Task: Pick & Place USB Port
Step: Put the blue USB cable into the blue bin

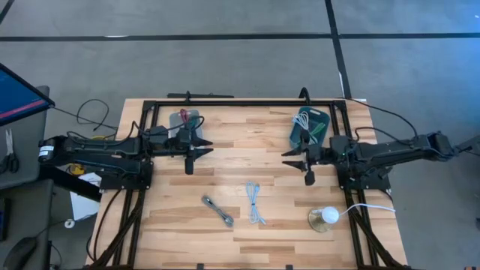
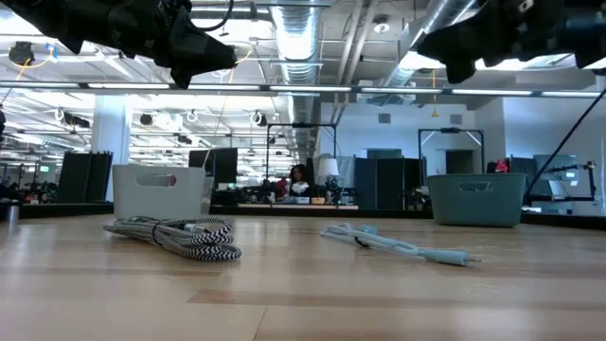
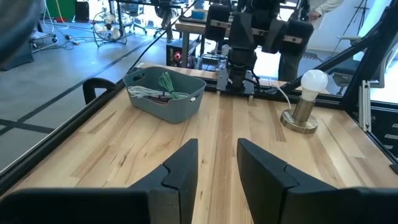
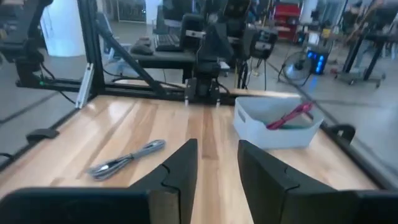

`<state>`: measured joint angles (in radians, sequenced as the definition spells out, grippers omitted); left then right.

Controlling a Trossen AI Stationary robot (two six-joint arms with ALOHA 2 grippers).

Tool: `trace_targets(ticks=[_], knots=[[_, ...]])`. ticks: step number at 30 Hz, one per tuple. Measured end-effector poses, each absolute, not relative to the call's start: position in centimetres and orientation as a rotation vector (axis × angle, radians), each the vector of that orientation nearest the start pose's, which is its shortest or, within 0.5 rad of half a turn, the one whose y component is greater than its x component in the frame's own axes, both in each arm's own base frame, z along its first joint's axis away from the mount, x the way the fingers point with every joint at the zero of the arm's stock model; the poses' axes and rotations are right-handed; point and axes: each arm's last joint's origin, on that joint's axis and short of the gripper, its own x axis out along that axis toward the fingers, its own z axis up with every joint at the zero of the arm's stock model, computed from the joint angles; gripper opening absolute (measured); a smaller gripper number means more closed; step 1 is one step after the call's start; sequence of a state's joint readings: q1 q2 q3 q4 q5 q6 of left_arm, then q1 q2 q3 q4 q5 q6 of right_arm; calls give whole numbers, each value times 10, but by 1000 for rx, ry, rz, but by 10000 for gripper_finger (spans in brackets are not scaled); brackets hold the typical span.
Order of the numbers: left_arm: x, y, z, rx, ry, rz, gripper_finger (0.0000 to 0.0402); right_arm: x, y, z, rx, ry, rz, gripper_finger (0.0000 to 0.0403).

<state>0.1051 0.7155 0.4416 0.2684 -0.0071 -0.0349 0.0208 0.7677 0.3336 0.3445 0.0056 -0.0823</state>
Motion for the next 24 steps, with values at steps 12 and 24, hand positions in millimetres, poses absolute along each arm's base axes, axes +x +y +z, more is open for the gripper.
trace_targets(ticks=[12, 24], knots=[[169, 18, 268, -35, 3, 113, 112, 208, 5, 220, -126, 5, 25, 107], [169, 18, 268, -35, 5, 113, 112, 259, 10, 203, -201, 472, 77, 107]])
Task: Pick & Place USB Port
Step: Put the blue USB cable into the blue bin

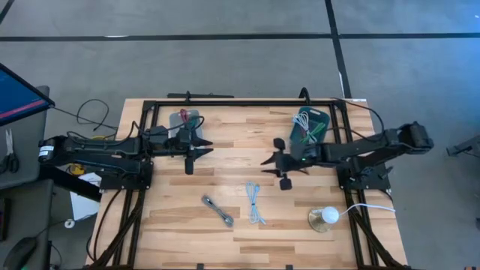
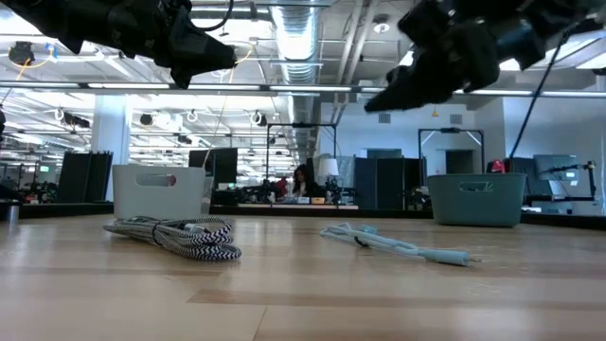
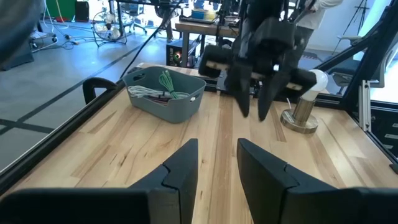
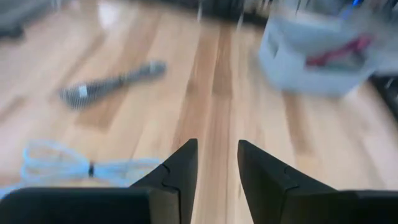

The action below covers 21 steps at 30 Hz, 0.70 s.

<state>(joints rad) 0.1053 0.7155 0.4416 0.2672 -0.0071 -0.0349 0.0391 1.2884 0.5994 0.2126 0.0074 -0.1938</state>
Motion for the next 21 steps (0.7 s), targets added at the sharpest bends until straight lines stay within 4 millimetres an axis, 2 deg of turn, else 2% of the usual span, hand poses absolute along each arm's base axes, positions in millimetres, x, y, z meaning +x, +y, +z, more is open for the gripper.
trace_targets(ticks=[7, 13, 21], knots=[[169, 18, 267, -35, 7, 113, 112, 279, 11, 204, -202, 665, 95, 107], [169, 18, 267, -36, 11, 113, 112, 288, 14, 192, -198, 847, 117, 107], [169, 18, 265, -36, 27, 113, 112, 309, 37, 174, -305, 916, 234, 107]])
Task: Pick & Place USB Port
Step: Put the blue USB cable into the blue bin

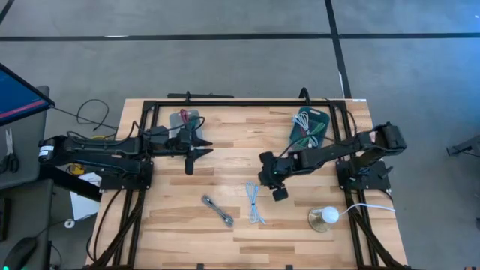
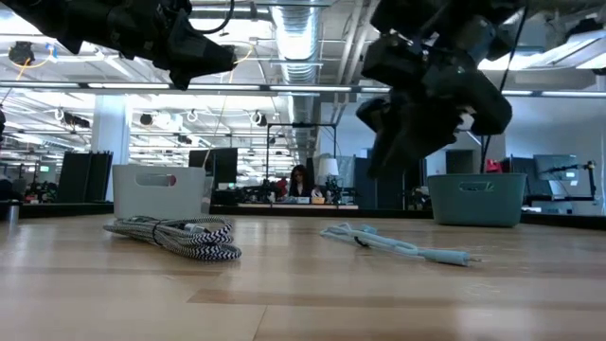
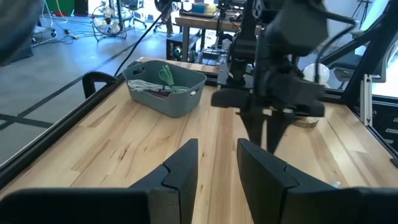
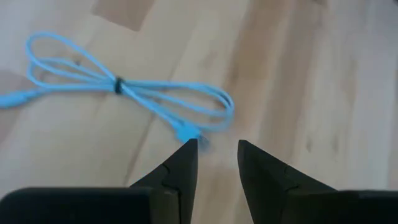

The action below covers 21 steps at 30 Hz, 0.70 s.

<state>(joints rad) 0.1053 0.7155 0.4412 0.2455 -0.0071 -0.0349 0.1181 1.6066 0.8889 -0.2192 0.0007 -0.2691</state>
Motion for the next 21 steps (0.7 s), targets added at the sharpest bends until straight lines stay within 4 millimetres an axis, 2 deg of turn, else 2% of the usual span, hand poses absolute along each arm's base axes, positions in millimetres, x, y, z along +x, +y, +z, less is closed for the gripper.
trace_targets(ticks=[7, 14, 21], knots=[[169, 18, 265, -36, 29, 113, 112, 326, 63, 175, -336, 896, 311, 89], [168, 18, 264, -37, 37, 113, 112, 342, 87, 156, -369, 945, 364, 49], [168, 18, 263, -37, 49, 113, 112, 354, 92, 133, -425, 1071, 367, 33]])
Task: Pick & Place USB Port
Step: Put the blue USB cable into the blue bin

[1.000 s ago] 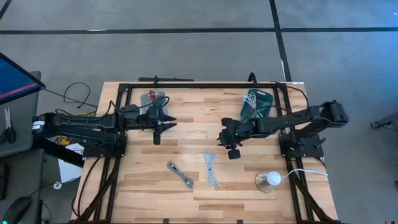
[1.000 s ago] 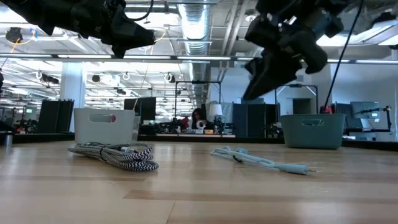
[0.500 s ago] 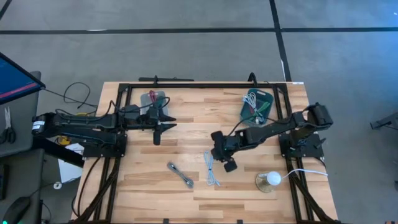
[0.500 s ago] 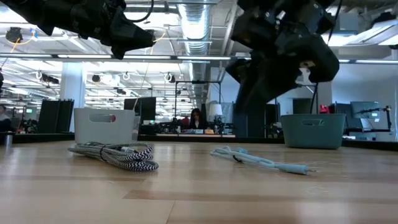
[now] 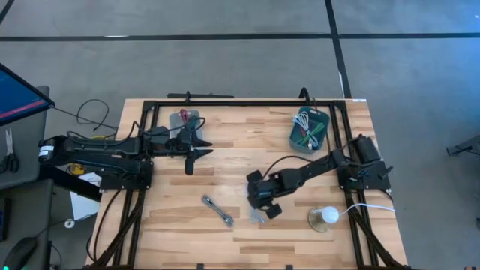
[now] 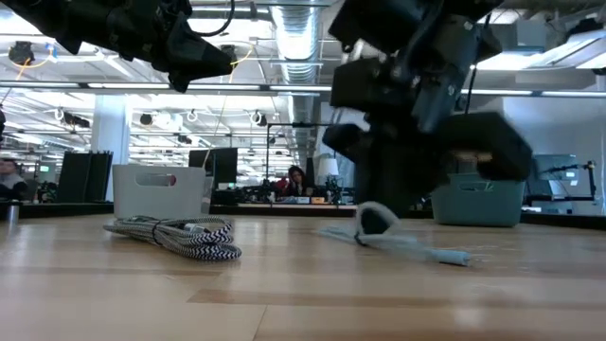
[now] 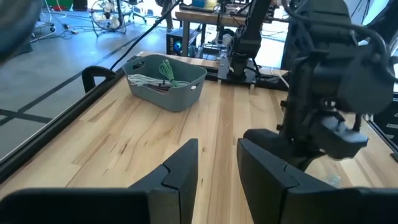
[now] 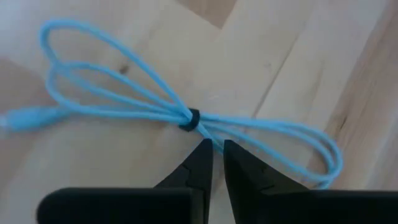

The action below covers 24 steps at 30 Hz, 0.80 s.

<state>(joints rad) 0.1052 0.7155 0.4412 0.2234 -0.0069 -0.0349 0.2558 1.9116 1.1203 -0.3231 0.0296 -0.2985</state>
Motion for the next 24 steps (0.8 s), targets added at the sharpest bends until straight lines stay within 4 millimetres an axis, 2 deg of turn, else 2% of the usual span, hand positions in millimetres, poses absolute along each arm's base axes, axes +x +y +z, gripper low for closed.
trace_targets(ticks=[6, 14, 24], knots=[[168, 18, 262, -38, 58, 113, 112, 360, 91, 134, -504, 1108, 325, 32], [168, 18, 262, -38, 64, 113, 112, 367, 92, 151, -548, 1093, 316, 69], [168, 18, 262, -38, 63, 113, 112, 362, 103, 153, -807, 1109, 376, 81]])
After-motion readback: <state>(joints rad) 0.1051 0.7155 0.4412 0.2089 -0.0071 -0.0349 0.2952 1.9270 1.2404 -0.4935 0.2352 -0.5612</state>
